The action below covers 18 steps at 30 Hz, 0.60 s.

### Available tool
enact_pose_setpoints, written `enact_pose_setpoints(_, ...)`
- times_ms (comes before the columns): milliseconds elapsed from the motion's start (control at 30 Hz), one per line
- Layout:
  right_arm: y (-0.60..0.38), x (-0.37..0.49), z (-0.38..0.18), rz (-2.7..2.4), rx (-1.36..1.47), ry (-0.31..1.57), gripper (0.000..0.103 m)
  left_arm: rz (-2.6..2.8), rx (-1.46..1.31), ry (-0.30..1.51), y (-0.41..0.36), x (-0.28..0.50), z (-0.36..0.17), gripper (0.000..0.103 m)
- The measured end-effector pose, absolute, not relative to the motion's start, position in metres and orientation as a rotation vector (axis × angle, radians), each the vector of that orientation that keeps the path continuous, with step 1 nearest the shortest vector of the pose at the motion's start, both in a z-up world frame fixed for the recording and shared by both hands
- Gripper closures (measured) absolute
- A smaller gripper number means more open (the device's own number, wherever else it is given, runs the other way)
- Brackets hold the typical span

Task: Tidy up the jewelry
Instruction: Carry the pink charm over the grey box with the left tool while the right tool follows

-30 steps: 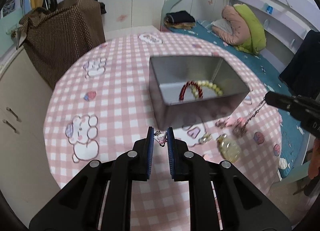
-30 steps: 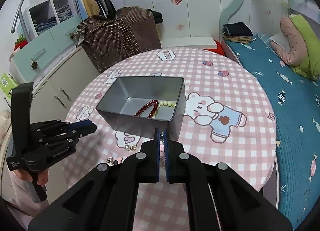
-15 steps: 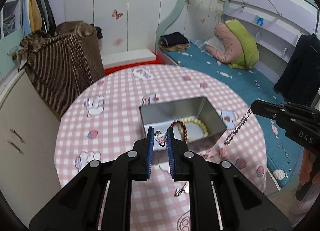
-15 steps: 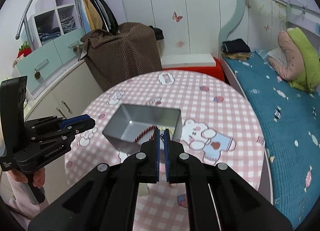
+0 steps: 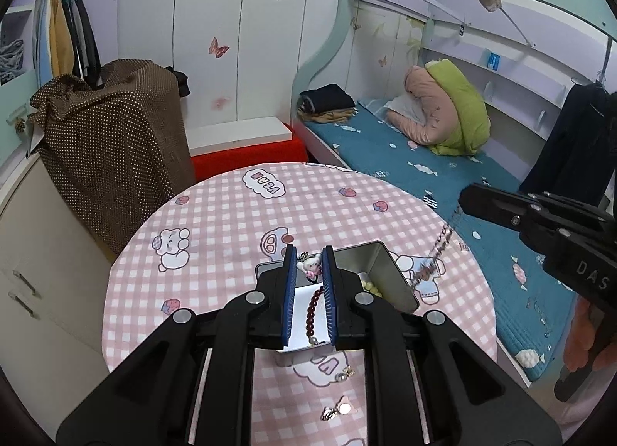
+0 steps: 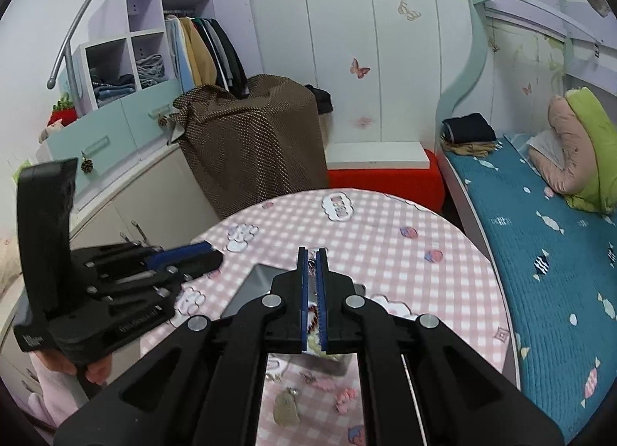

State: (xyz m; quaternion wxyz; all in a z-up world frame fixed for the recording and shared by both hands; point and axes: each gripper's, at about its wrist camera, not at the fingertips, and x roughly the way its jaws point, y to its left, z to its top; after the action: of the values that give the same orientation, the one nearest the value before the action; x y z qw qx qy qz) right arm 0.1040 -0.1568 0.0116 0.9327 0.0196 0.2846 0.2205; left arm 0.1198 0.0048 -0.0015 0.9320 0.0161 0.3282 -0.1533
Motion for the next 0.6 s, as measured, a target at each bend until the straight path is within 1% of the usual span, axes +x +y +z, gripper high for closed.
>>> enact_pose_setpoints(167, -0.148, 0.120, 0.001, 0.469, 0.043, 0.621, 0.099, -0.312, 0.026, 0.701, 0.002, 0.134, -0.012, 0.089)
enact_pose_setpoints(600, -0.132, 0.151, -0.056, 0.491, 0.073, 0.805, 0.099, -0.360, -0.024, 0.860, 0.000, 0.169, -0.070, 0.089)
